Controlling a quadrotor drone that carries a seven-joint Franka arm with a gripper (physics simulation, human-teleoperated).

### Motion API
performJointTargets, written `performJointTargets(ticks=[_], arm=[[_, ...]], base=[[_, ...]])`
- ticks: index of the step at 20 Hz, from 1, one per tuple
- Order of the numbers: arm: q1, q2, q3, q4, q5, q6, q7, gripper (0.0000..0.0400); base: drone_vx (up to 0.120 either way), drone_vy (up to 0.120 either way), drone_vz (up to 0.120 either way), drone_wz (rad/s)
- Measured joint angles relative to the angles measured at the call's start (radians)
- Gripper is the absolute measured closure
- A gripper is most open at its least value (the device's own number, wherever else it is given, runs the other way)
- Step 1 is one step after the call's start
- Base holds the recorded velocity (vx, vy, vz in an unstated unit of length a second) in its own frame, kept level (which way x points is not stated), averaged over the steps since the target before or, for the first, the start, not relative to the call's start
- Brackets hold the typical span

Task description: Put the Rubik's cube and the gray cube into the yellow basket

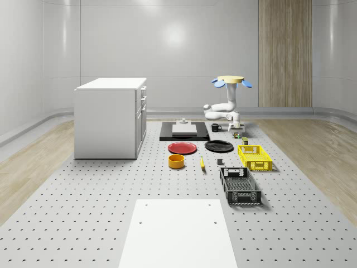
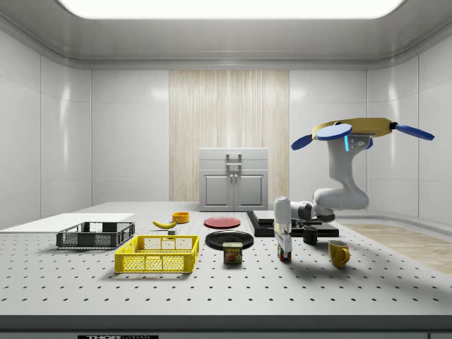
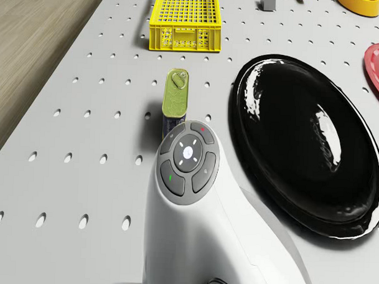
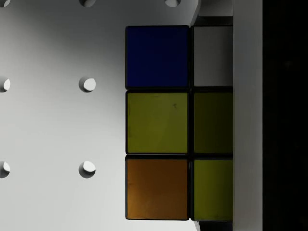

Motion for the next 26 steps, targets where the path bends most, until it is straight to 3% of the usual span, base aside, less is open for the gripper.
performJointTargets(ticks=[10, 16, 26], arm=[[-0.008, -0.024, 0.002, 0.002, 0.008, 0.024, 0.007, 0.0072], [-0.015, -0.03, 0.066, -0.008, 0.072, 0.01, 0.018, 0.0074], [-0.033, -0.048, 0.192, -0.018, 0.198, -0.007, 0.039, 0.0075]], base=[[0.0, 0.0, 0.0, 0.0], [0.0, 0.0, 0.0, 0.0], [0.0, 0.0, 0.116, 0.0]])
